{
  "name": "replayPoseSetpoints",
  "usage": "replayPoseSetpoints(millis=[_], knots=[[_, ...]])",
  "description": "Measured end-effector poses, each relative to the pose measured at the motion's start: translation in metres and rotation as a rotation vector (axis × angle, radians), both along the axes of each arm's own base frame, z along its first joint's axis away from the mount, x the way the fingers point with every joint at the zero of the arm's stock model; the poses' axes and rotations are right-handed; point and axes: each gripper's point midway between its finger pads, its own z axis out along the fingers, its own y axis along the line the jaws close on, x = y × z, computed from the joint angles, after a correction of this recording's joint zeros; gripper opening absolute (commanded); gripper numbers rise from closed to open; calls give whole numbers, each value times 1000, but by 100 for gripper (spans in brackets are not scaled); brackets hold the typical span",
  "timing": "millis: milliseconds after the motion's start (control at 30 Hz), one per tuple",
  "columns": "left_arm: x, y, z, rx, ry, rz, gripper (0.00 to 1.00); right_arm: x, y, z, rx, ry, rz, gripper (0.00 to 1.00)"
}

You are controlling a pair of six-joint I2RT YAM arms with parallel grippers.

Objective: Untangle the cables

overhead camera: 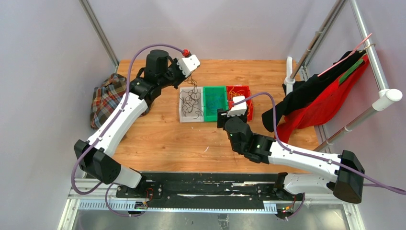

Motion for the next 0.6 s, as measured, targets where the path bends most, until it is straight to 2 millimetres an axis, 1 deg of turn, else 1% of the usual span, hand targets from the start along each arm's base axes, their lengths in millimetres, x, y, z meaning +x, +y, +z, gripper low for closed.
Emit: replayPoseSetpoints(millis=[100, 200, 267, 333, 467, 600], knots=[[7, 3, -15, 12, -4, 19, 1, 0, -2, -4, -10, 5, -2, 63], [17, 4, -36, 39, 13, 43, 1, -1, -6, -8, -16, 8, -6, 63], [28, 4, -52, 63, 25, 62, 0, -2, -8, -8, -18, 7, -6, 62], [36, 3, -63, 80, 33, 74, 0, -2, -9, -6, -15, 3, -6, 63], [44, 1, -79, 89, 56, 87, 0, -1, -12, -3, -9, -1, -11, 62], [43, 0, -83, 76, 77, 89, 1, 0, -16, -6, -24, 7, -21, 62]])
